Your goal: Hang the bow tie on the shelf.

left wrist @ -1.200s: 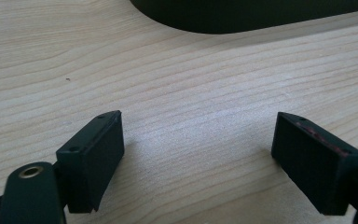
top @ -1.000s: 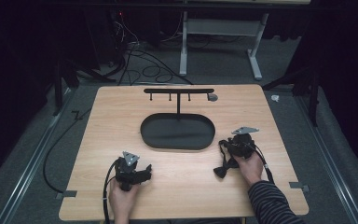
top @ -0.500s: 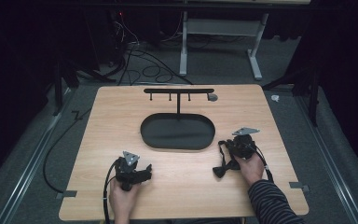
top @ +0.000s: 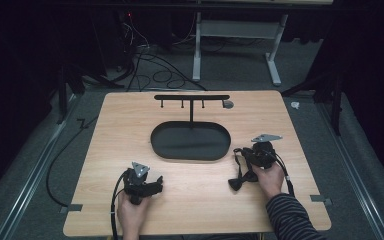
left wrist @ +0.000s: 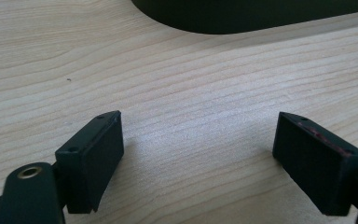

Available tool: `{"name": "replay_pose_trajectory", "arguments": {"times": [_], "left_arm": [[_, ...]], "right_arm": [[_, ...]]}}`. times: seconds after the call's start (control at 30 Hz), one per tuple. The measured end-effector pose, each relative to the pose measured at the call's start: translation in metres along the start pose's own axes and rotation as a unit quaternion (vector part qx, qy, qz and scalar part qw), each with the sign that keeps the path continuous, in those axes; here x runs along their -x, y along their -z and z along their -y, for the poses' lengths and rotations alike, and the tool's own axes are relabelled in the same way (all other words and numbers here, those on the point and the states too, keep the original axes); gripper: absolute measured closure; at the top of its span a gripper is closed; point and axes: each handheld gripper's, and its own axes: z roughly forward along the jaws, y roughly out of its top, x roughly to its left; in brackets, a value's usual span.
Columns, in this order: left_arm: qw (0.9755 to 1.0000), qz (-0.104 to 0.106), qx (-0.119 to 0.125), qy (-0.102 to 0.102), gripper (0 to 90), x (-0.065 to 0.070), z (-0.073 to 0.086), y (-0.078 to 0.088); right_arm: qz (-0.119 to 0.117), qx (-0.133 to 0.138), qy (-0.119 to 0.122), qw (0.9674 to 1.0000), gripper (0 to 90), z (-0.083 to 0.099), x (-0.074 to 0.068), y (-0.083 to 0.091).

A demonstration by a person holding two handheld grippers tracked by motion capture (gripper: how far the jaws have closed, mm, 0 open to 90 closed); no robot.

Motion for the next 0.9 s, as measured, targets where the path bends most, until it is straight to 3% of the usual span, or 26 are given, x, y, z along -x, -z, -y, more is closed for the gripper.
{"name": "replay_pose_trajectory", "arguments": {"times": [0.13, 0.23, 0.7, 0.9], "left_arm": [[1.0000, 0.000, 0.000, 0.000, 16.5, 0.000, 0.000, 0.000], [1.0000, 0.000, 0.000, 0.000, 16.4, 0.000, 0.000, 0.000], [1.0000, 0.000, 0.000, 0.000, 16.4, 0.000, 0.000, 0.000], [1.0000, 0.000, 0.000, 0.000, 16.5, 0.000, 0.000, 0.000]], "right_arm": [[-0.005, 0.022, 0.007, 0.9997, 82.8, -0.008, -0.004, 0.011], [-0.006, 0.023, 0.019, 0.9995, 82.8, -0.010, -0.006, 0.019], [-0.016, 0.055, 0.008, 0.9983, 82.8, -0.013, -0.001, 0.058], [-0.020, 0.058, 0.006, 0.9981, 82.8, -0.012, -0.001, 0.065]]}}
